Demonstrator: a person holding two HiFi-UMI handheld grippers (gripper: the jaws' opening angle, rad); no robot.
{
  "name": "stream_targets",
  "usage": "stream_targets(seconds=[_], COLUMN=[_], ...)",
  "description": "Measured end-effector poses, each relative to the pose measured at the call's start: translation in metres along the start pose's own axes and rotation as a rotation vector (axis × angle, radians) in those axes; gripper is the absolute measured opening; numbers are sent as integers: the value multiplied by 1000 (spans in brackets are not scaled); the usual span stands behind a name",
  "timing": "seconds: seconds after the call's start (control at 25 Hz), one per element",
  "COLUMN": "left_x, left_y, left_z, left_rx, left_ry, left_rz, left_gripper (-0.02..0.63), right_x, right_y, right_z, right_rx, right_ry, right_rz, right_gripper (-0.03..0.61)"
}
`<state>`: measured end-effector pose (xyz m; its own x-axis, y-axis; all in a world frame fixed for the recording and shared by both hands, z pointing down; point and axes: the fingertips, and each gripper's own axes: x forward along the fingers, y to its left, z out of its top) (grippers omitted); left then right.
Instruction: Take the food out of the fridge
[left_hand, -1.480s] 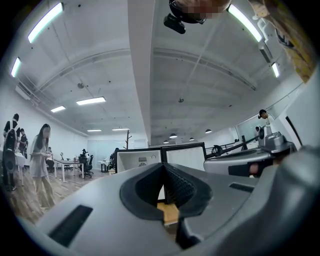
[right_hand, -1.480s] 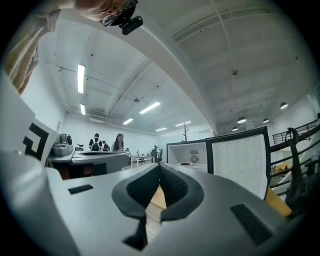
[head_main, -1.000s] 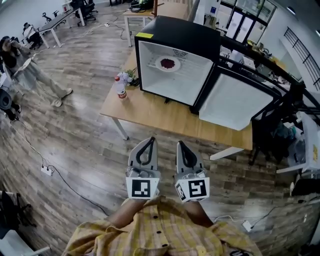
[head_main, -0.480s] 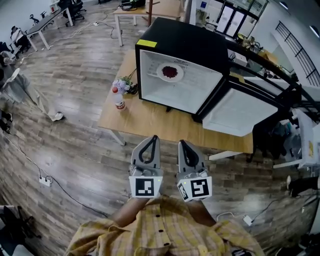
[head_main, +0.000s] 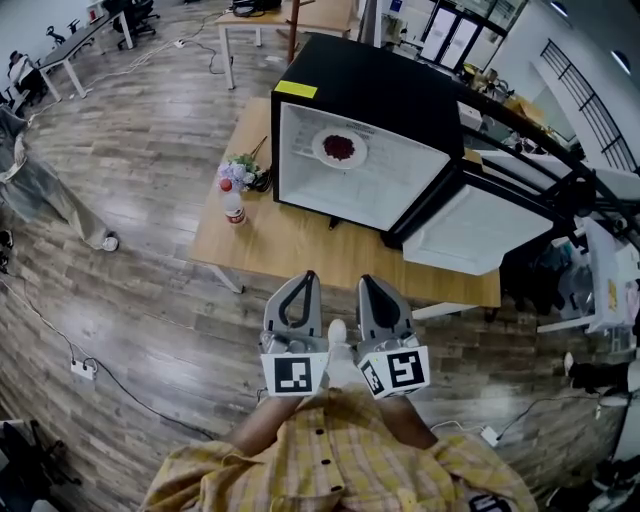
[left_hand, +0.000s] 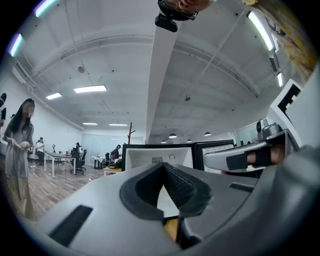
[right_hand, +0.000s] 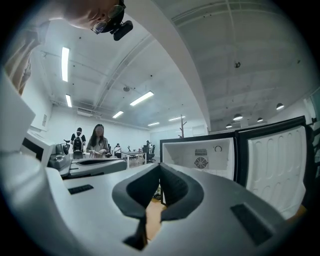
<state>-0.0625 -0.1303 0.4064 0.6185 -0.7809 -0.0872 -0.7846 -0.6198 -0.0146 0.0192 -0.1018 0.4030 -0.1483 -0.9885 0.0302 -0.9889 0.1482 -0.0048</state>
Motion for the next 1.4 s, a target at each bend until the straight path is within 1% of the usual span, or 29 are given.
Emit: stream_targets(seconds=[0.16,0.32,0.4,0.44,0.52,0.64,0.72,0.84,0.96,1.04,1.12,1.2,1.24,1.32,1.4], left_x=[8,27,38,42,51,68,79,94,106,111,115,117,118,120,123], left_y=[4,11,12,12,12,12,10,7,8,10,13,15,15,17,19], left_z=[-5,-6,-3,-2,-1,-3,-1,9,11,10,11,15,17,19,15], left_rx=[8,28,51,49,43,75,101,186,211,230,241,257,272,289,290], left_ry=[3,2,-9,-14,-16,-2,-9,-47,-44,-34,-25,-33,-42,-46,-25], left_rz=[11,25,24,26,32,22,14,3,6,11,19,28,31,38,47], left_gripper=[6,6,6,6,6,6,7,7,8,7,6,7,6,6,6], right_x=[13,33,42,46,57,76,87,106,125,137,148,157,160,166,174], right_y=[-7,-21,-32,-39,-53,-76,-90,-104,-113,-119,-123,-124,-126,-130,-134], right_z=[-4,-4,-2,-2,-4,-9,-13,-15,-16,-20,-24,-23,-23,-31,-46], right_rx=[12,21,42,65,149,314,414,526,640,747,871,966,1001,1078,1161], right_ry=[5,-12,-24,-29,-40,-53,-58,-77,-102,-113,-129,-152,-156,-145,-108], right_rz=[11,17,5,-2,-6,-2,0,27,51,61,92,138,149,143,125], right_gripper=[8,8,8,8,8,8,8,8,9,9,11,58,66,75,78])
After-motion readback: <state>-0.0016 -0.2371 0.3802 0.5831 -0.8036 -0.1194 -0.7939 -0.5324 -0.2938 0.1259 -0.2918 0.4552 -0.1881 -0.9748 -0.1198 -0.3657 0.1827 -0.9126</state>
